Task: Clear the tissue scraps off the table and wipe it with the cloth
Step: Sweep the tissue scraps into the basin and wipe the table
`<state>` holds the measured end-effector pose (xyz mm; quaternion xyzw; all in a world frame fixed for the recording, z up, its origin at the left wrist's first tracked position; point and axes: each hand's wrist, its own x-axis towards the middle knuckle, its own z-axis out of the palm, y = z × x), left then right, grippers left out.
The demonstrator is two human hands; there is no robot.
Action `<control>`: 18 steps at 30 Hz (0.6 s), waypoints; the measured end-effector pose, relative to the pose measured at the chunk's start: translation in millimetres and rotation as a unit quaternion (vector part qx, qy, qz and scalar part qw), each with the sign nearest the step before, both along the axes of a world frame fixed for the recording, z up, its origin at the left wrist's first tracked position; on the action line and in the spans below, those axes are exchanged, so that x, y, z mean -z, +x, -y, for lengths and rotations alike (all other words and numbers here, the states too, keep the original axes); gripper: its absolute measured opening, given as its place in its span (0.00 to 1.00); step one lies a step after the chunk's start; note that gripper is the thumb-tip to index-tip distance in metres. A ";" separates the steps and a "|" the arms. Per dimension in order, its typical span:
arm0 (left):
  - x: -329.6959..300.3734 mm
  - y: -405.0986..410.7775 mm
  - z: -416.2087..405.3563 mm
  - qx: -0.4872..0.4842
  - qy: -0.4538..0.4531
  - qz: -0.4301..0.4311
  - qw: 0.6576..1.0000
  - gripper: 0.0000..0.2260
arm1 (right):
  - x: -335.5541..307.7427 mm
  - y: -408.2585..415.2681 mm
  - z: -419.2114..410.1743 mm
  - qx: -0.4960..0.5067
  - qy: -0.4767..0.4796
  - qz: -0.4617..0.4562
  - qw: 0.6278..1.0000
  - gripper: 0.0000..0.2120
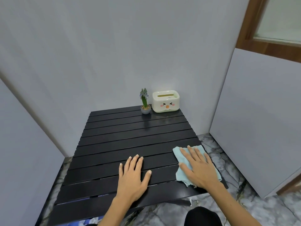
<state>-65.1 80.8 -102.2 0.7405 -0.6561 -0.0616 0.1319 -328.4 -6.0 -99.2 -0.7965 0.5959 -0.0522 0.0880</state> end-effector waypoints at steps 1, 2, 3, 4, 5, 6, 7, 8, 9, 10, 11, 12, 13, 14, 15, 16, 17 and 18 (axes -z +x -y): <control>0.1 -0.9 -0.2 -0.001 0.004 0.002 1.000 0.36 | 0.3 -0.7 -1.2 -0.008 -0.002 -0.002 1.000 0.33; 0.3 -2.1 -0.8 -0.003 0.007 0.004 1.000 0.36 | 1.3 -2.0 -2.0 -0.014 -0.002 -0.006 1.000 0.34; 0.8 -3.2 -1.0 -0.005 0.010 0.007 1.000 0.36 | 1.5 -3.1 -2.4 -0.018 -0.005 -0.008 1.000 0.34; 1.0 -3.9 -1.3 -0.006 0.011 0.010 1.000 0.36 | 1.5 -3.4 -2.5 -0.020 -0.011 -0.006 1.000 0.34; 1.0 -4.1 -1.5 -0.007 0.010 0.010 1.000 0.36 | 2.4 -2.9 -2.9 -0.020 -0.017 -0.002 1.000 0.34; 0.6 -4.2 -1.6 -0.009 0.007 0.009 1.000 0.35 | 3.3 -2.1 -3.6 -0.018 -0.021 0.003 1.000 0.34; -0.1 -4.2 -1.5 -0.010 0.003 0.006 1.000 0.35 | 3.5 -1.4 -4.4 -0.016 -0.027 0.013 0.999 0.34; -1.3 -3.7 -1.2 -0.011 0.001 0.002 1.000 0.35 | 4.1 -1.0 -5.3 -0.013 -0.033 0.023 0.999 0.34; -0.9 -3.1 -1.0 -0.011 0.003 -0.002 1.000 0.34 | 4.7 -0.6 -5.7 -0.011 -0.034 0.027 0.999 0.34; -0.6 -2.3 -0.2 -0.010 0.004 -0.006 1.000 0.34 | 5.6 -0.3 -6.0 -0.006 -0.032 0.025 0.999 0.34; 0.8 -1.5 0.9 -0.009 0.001 -0.013 1.000 0.33 | 5.6 0.1 -6.5 -0.003 -0.029 0.025 0.999 0.33; 2.9 -0.6 2.1 -0.007 -0.004 -0.020 1.000 0.33 | 6.7 0.5 -6.7 -0.003 -0.022 0.033 0.999 0.32; 4.2 0.0 2.8 -0.007 -0.003 -0.025 1.000 0.32 | 7.5 0.6 -7.0 -0.005 -0.017 0.042 0.999 0.30; 5.7 1.2 3.4 -0.006 0.004 -0.023 1.000 0.30 | 9.1 0.5 -6.1 -0.004 -0.024 0.047 0.999 0.29; 7.2 3.1 4.8 -0.006 0.008 -0.015 1.000 0.28 | 10.6 0.5 -4.8 0.001 -0.025 0.053 0.998 0.30; 9.2 5.5 7.0 -0.006 0.005 -0.006 1.000 0.27 | 11.0 1.1 -3.4 0.002 -0.028 0.064 0.998 0.31; 9.2 7.7 9.2 -0.005 0.001 0.000 1.000 0.25 | 9.8 2.0 -1.5 0.001 -0.036 0.079 0.996 0.34; 8.4 10.1 11.3 -0.002 -0.009 0.004 1.000 0.24 | 9.0 3.4 1.7 -0.008 -0.035 0.097 0.995 0.36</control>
